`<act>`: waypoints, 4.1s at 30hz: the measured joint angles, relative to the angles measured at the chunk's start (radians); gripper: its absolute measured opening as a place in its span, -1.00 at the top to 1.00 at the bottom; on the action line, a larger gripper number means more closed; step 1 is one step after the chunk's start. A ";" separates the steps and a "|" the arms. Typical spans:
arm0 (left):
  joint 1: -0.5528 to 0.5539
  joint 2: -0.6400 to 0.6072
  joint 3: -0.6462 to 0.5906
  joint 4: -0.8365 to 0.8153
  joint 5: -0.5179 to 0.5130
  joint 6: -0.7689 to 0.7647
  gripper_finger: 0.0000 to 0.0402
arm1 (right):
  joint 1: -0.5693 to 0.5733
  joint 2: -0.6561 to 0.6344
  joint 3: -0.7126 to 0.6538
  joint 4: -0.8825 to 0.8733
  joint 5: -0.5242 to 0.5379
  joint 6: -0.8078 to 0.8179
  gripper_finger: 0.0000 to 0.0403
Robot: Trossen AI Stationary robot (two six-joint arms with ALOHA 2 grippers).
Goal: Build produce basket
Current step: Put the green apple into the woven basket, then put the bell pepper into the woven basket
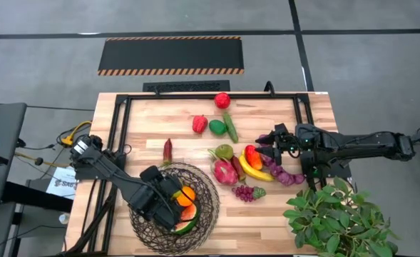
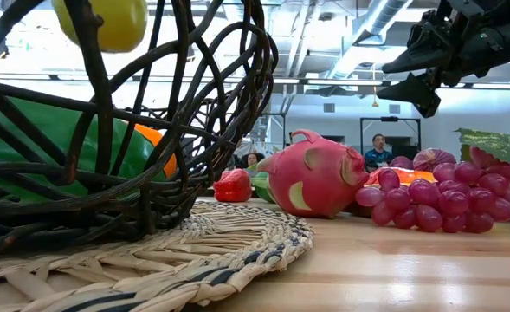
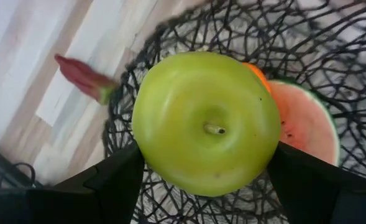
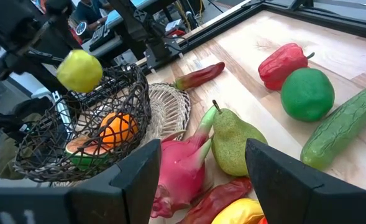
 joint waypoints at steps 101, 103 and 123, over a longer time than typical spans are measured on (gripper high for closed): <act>0.184 -0.198 -0.296 0.330 -0.029 0.303 -0.80 | -0.022 0.000 0.000 0.005 0.005 -0.023 -0.27; 0.240 -0.198 -0.259 0.318 -0.112 0.344 -0.80 | -0.022 0.000 0.000 0.006 0.005 -0.024 -0.27; 0.848 -0.194 -0.594 1.139 -0.114 0.445 -0.80 | -0.022 0.000 0.000 -0.010 0.031 -0.048 -0.27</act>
